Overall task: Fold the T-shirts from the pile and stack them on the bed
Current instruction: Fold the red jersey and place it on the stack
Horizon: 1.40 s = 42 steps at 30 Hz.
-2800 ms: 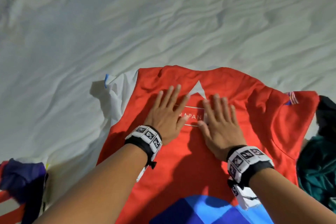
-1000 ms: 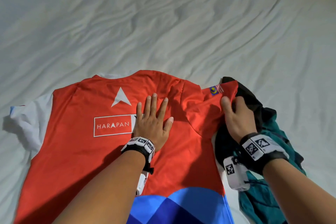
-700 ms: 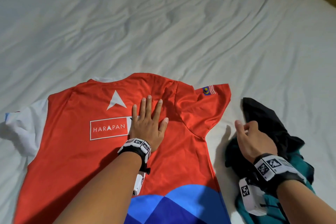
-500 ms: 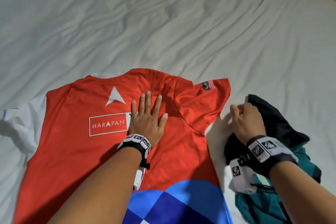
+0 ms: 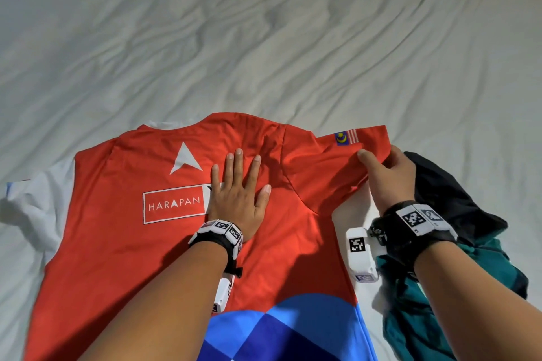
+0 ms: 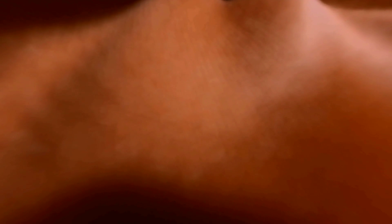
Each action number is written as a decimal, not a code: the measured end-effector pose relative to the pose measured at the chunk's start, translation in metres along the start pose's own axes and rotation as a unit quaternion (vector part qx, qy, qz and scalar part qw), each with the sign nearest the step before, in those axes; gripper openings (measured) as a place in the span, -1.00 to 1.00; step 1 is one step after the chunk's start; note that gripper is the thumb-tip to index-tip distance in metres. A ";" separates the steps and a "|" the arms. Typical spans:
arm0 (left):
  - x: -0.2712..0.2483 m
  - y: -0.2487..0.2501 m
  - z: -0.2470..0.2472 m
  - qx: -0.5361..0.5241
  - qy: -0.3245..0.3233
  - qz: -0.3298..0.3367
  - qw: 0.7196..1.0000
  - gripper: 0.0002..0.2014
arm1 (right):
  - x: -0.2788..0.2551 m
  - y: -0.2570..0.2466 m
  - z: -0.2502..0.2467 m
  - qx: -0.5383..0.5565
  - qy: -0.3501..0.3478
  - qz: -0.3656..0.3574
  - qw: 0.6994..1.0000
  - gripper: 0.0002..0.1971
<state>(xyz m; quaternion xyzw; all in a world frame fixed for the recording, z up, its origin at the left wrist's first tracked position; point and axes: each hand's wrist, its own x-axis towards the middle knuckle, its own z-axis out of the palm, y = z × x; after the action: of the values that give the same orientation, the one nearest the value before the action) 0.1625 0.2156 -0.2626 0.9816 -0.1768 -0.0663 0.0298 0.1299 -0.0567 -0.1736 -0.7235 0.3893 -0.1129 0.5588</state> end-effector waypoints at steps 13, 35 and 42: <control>0.000 0.001 0.003 0.005 0.006 0.000 1.000 -0.32 | -0.001 0.021 -0.028 -0.160 0.049 0.042 0.985 -0.68; 0.000 0.002 0.002 0.002 0.009 -0.002 1.000 -0.32 | -0.002 0.001 -0.027 -0.273 0.011 0.039 0.961 -0.74; 0.000 0.002 0.001 0.001 0.008 -0.002 1.000 -0.33 | 0.010 0.006 -0.019 -0.296 0.016 0.128 0.946 -0.27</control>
<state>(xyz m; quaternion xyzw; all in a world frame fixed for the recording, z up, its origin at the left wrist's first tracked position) 0.1612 0.2140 -0.2638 0.9825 -0.1743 -0.0582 0.0306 0.1227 -0.0781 -0.1749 -0.7984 0.5036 0.0681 0.3230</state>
